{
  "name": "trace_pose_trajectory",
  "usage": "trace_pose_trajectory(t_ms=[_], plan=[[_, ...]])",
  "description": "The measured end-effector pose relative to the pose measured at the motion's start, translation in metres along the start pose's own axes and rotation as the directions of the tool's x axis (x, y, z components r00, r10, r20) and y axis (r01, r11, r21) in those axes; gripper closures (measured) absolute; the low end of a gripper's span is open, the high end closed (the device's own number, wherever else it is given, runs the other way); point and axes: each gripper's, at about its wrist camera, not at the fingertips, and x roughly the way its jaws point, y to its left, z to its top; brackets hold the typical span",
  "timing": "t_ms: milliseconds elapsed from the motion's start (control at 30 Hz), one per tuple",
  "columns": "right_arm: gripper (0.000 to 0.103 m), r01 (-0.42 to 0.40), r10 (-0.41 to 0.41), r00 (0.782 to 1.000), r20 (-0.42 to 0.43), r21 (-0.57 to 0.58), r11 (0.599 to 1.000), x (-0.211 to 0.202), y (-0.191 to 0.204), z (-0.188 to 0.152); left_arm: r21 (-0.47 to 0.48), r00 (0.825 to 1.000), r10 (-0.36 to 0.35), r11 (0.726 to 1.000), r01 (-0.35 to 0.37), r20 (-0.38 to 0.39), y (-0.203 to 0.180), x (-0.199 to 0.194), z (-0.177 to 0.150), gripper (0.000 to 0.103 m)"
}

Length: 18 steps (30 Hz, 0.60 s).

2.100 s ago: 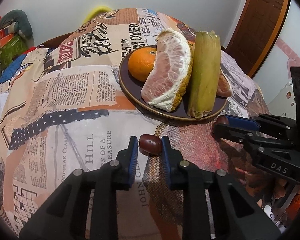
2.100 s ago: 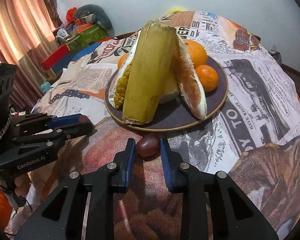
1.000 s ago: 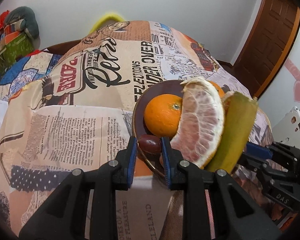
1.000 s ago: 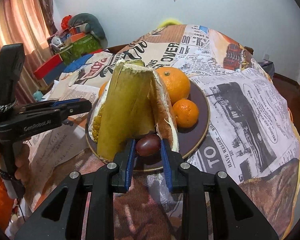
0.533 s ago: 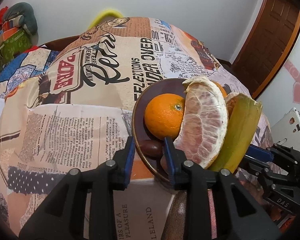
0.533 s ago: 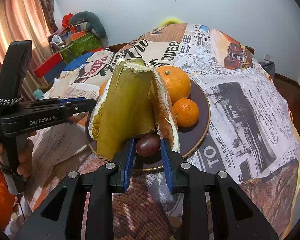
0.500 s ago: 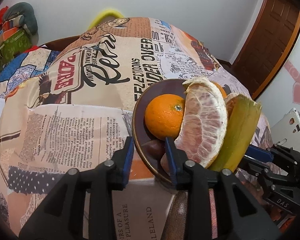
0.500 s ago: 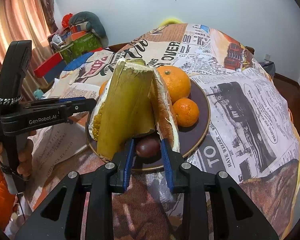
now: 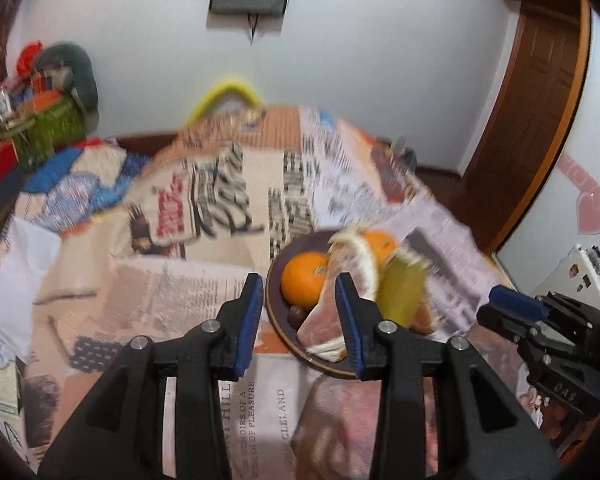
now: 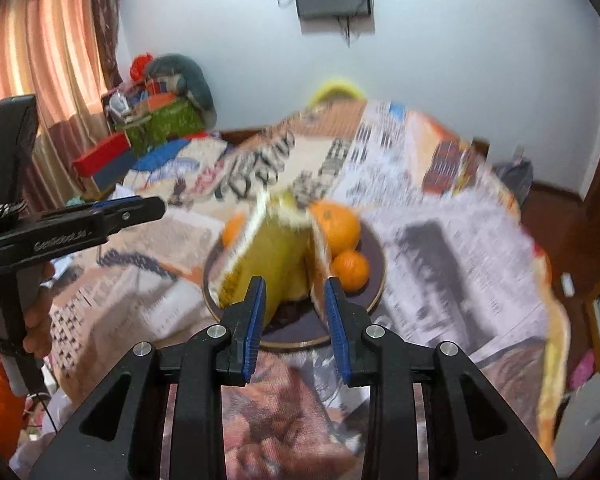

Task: Organize fruits

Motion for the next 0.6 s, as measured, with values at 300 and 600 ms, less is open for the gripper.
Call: trace_pose_trajectory(t_ms=[300,600], plan=[[0.054,0.022,-0.026,0.953,0.302,0.017,1.0,-0.106,0.017,0.029,0.042,0.96,0.002,0.999,-0.014,0.279,-0.034,-0.122,0.012,0.048],[0.018,0.069,-0.074,0.874,0.48,0.028,0.997,-0.168,0.041,0.024,0.068,0.899,-0.006,0.997,-0.026,0.437,-0.056,-0.201,0.002,0.031]])
